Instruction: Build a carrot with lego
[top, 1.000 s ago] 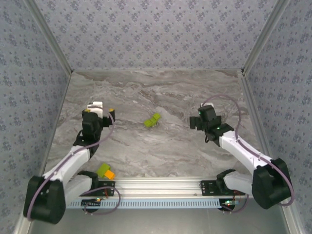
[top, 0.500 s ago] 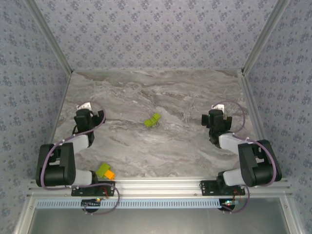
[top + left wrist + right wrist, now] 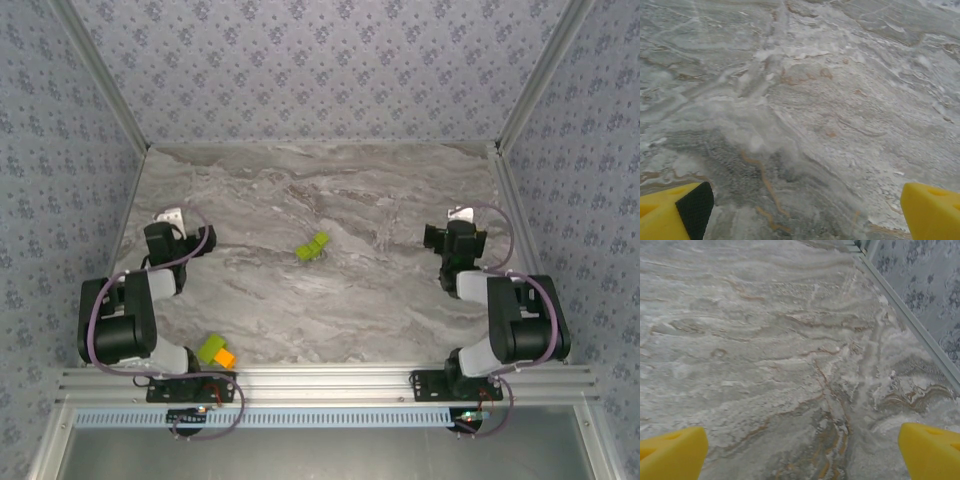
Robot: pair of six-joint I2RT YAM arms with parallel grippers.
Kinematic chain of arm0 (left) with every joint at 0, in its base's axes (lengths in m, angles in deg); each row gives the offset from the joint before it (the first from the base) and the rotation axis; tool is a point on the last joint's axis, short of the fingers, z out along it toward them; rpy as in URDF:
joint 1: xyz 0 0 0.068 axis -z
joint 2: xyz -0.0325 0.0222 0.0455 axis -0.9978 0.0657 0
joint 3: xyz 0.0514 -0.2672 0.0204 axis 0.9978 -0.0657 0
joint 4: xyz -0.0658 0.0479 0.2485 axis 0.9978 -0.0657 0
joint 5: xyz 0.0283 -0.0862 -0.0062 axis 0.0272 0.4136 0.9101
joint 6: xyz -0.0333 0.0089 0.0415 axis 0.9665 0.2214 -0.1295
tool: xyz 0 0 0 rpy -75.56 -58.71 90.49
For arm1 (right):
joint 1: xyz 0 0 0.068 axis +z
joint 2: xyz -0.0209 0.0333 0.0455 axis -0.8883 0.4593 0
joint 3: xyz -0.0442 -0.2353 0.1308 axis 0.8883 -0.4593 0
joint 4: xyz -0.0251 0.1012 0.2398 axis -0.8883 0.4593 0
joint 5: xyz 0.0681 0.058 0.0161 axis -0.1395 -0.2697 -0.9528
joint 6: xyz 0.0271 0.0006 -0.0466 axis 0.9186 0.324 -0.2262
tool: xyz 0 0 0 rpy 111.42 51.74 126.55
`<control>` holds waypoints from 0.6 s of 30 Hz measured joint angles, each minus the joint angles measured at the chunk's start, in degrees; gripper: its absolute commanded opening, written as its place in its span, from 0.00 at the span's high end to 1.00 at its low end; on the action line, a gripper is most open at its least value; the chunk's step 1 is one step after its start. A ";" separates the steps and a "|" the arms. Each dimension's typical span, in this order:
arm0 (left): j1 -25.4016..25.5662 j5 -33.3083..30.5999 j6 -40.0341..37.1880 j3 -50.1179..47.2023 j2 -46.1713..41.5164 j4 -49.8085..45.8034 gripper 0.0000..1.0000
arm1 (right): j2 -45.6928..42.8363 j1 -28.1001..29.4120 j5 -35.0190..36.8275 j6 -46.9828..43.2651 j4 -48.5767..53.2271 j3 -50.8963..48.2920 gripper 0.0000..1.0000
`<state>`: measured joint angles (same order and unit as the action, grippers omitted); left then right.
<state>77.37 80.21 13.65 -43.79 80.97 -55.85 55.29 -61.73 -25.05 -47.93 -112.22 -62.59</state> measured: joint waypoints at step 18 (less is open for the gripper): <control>6.64 -4.92 -4.85 -4.22 2.21 10.47 0.03 | 1.86 -1.05 -8.20 -1.09 -10.56 -5.05 0.00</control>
<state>84.01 75.30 8.80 -48.01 83.18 -45.38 57.14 -62.78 -33.25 -49.02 -122.77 -67.64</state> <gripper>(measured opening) 0.974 0.999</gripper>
